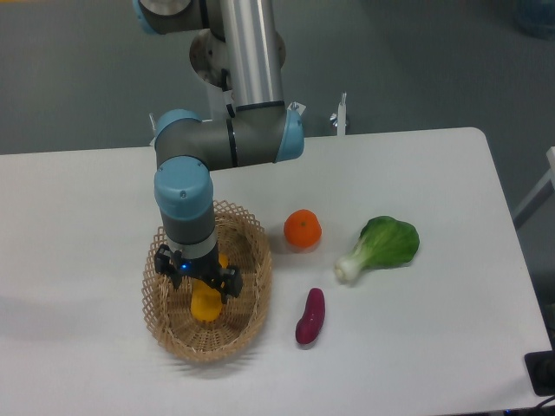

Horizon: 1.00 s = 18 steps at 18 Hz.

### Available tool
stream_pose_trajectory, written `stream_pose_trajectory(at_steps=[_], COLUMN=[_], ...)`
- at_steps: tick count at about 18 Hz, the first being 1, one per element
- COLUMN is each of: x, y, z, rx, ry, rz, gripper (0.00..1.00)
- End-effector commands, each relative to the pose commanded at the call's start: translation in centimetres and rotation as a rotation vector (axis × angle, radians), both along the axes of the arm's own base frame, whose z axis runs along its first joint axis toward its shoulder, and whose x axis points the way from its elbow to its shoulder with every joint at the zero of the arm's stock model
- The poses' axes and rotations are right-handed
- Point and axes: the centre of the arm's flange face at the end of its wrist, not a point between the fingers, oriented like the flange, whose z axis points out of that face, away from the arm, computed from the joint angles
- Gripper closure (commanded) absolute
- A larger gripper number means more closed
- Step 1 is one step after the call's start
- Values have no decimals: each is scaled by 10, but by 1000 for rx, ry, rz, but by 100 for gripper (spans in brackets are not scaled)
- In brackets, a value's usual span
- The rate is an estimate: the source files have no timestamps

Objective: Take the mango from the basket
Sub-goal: 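Lower the gripper into the basket around the yellow mango, then close the gripper on the yellow mango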

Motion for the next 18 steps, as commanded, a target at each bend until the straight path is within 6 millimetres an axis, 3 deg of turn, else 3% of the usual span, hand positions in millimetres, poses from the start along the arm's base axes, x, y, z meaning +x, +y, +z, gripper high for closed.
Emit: stream_pose_trajectory(at_steps=[3, 8, 14, 18], x=[2, 2, 1, 0], y=[1, 1, 1, 1], z=[-10, -10, -9, -7], rx=[-27, -30, -37, -35], ry=[15, 28, 47, 50], rz=[-2, 0, 25, 24], gripper=[0, 0, 36, 42])
